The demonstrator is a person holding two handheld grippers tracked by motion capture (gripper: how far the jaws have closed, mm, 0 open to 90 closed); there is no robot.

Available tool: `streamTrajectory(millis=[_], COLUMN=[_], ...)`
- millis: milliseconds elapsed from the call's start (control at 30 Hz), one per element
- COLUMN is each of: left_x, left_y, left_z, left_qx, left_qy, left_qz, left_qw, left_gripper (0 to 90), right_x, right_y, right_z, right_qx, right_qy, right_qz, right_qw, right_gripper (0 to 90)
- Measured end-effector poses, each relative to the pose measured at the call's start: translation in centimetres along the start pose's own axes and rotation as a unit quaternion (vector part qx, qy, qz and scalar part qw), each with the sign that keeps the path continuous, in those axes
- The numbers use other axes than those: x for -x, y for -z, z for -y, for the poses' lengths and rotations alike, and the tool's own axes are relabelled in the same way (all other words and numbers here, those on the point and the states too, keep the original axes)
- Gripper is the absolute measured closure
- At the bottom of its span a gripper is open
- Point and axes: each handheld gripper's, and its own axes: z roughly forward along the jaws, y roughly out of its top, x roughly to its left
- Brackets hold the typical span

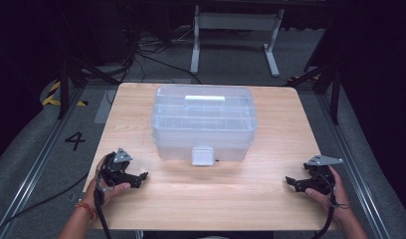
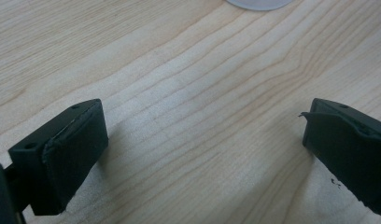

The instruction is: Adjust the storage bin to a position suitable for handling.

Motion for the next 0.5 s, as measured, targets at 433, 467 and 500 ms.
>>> streamTrajectory(millis=[433,467,500], left_x=[-0.2,-0.2,-0.2], left_y=[0.0,0.0,0.0], left_z=[-0.1,0.0,0.0], left_qx=[0.001,-0.001,-0.001], left_qy=[-0.012,-0.008,-0.009], left_qz=[0.002,0.004,0.004], left_qw=[0.9999,1.0000,1.0000], left_gripper=[0.6,0.6,0.6], right_x=[0.4,0.3,0.2], right_y=[1.6,1.8,2.1], right_z=[-3.4,-3.9,-4.8], right_qx=[0.070,0.074,0.078], right_qy=[0.021,0.024,0.034], right_qz=[-0.022,-0.022,-0.023], right_qw=[0.9971,0.9967,0.9961], right_gripper=[24.3,25.1,25.9])
